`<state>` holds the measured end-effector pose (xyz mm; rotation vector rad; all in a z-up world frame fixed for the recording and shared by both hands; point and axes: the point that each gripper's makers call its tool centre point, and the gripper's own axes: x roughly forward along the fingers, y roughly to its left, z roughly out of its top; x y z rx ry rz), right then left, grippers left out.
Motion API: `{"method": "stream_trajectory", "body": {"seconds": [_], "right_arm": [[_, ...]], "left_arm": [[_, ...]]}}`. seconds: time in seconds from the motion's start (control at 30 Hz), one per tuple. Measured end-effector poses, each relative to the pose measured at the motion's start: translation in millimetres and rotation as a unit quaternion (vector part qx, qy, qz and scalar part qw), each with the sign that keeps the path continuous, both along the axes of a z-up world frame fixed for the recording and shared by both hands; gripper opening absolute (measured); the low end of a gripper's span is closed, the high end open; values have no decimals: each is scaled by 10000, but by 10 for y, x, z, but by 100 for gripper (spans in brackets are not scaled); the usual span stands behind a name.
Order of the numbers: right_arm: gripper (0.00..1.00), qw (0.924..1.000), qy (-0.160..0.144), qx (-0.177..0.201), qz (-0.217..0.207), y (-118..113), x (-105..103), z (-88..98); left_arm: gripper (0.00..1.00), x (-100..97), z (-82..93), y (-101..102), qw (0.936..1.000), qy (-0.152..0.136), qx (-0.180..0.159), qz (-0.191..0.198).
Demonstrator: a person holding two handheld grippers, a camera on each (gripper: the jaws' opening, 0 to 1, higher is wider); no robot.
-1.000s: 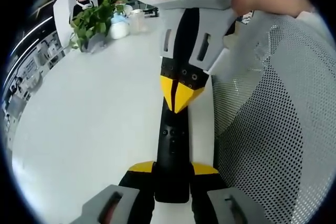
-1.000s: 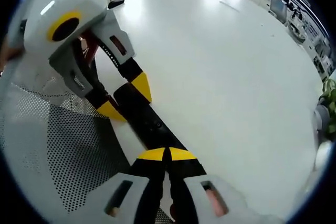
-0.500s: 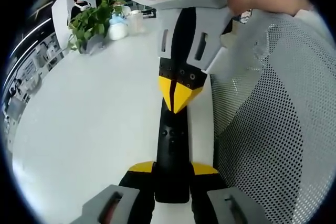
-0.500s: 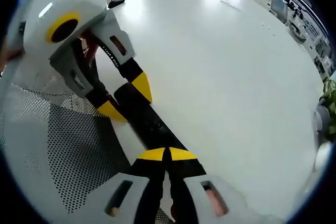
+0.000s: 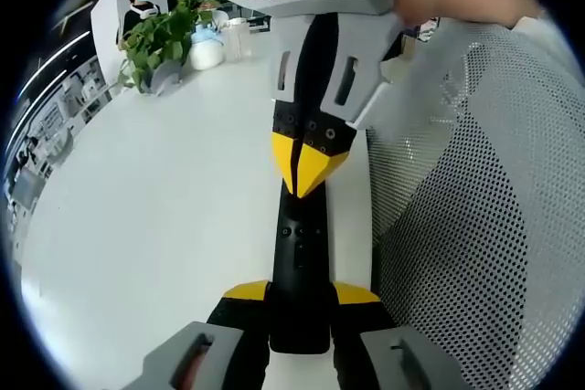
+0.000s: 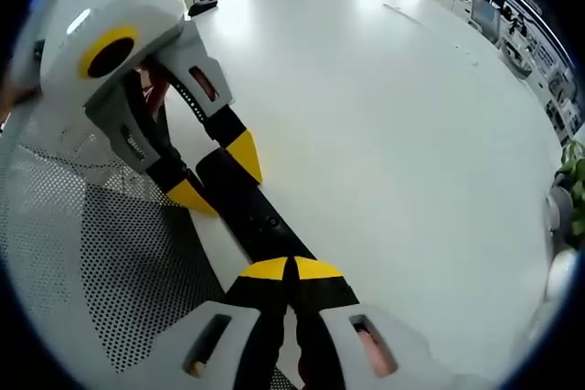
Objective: Press the specified remote control buttons in sequence, fully releasing each button before pressing the next.
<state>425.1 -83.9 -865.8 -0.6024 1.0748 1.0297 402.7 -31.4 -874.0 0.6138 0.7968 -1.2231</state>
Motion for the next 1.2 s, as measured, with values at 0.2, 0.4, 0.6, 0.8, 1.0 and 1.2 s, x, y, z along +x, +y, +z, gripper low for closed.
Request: {"method": "stream_trajectory", "body": {"seconds": [0.2, 0.4, 0.6, 0.8, 1.0, 1.2], "right_arm": [[0, 9999, -162, 5, 60, 39, 44, -4], [0, 9998, -194, 33, 60, 55, 53, -6], [0, 9998, -180, 90, 70, 83, 44, -9], [0, 9998, -184, 102, 54, 85, 46, -10], [0, 9994, -296, 72, 156, 91, 49, -18], [0, 9996, -162, 226, -90, 79, 63, -19]], "left_arm": [[24, 0, -1, -9, 10000, -4, -10, -5], [24, 1, -3, -12, 10000, -3, -16, -12], [25, 1, -3, -22, 10000, -7, -18, -20], [25, 1, -4, -19, 10000, -1, -21, 6], [25, 3, -3, -23, 10000, 3, -29, 38], [25, 5, -1, -26, 10000, 4, -30, 56]]}}
